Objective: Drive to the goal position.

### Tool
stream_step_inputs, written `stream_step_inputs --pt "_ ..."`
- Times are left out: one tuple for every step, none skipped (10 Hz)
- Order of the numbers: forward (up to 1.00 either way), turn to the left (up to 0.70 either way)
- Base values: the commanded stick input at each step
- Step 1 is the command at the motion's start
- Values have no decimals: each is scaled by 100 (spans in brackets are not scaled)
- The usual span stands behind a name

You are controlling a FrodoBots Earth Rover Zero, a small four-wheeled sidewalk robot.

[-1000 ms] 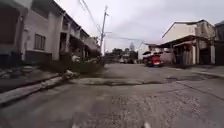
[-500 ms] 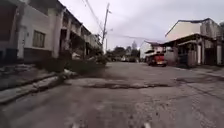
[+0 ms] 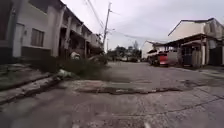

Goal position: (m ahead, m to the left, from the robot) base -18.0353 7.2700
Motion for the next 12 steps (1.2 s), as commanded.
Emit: stream_step_inputs --pt "70 0" --pt "70 0" --pt "70 0" --pt "70 -13" --pt "70 -32" --pt "70 -35" --pt "70 -29" --pt "70 0" --pt "70 0" --pt "70 0" --pt "70 0" --pt "70 0"
